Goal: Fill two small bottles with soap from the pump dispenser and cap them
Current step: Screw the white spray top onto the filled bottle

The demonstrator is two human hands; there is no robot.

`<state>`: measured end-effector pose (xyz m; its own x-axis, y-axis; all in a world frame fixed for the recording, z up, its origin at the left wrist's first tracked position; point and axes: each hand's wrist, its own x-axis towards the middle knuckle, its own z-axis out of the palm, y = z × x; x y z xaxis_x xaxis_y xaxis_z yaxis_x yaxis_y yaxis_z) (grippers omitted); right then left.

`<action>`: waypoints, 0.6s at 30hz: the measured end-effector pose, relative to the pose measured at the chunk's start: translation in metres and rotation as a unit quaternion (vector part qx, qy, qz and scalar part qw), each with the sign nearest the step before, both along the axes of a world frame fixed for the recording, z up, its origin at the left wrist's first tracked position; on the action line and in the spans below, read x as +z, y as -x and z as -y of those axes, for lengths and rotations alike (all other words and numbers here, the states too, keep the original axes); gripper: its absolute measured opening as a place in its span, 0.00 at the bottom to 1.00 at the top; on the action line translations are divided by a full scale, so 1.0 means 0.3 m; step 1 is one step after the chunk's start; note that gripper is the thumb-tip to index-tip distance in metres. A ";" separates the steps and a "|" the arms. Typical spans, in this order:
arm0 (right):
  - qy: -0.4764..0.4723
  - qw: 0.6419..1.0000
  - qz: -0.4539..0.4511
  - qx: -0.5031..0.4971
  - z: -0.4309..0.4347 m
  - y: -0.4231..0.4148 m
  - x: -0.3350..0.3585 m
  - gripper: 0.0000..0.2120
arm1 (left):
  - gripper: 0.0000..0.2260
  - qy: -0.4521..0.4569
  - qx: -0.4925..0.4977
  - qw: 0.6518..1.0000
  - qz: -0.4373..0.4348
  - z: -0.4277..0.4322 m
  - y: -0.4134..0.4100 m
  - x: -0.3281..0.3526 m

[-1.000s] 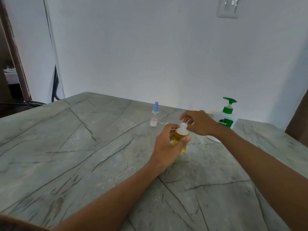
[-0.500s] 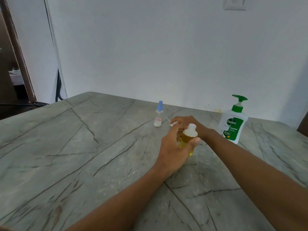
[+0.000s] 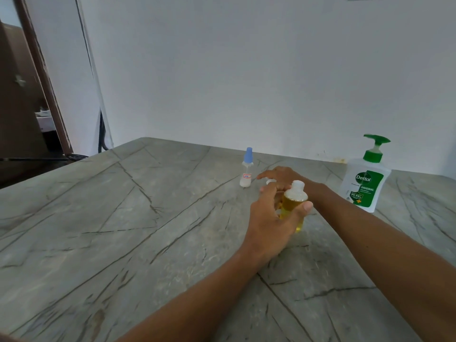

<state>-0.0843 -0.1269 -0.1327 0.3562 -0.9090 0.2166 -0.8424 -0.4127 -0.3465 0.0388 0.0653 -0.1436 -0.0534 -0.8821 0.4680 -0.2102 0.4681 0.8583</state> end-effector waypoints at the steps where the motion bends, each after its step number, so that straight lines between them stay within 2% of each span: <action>1: -0.002 1.000 -0.001 0.002 -0.019 -0.005 0.008 0.15 | 0.22 0.000 -0.001 1.000 -0.002 0.001 0.000 -0.001; 7: 0.016 0.999 0.034 0.011 -0.123 0.058 0.009 0.22 | 0.21 0.005 -0.008 1.000 -0.016 0.000 -0.005 -0.002; 9: 0.044 0.998 0.054 -0.008 -0.185 0.092 0.047 0.20 | 0.19 0.005 -0.012 1.000 -0.024 -0.003 -0.007 -0.003; 12: 0.098 0.980 0.167 -0.038 -0.324 0.151 0.151 0.11 | 0.18 0.003 -0.012 0.999 -0.030 -0.007 -0.007 -0.002; 15: 0.088 0.946 0.312 -0.006 -0.494 0.209 0.262 0.13 | 0.18 -0.004 -0.011 0.999 -0.030 -0.011 -0.007 0.003; 18: 0.098 0.925 0.368 0.002 -0.627 0.252 0.354 0.16 | 0.20 -0.012 -0.012 0.999 -0.030 -0.015 -0.008 0.006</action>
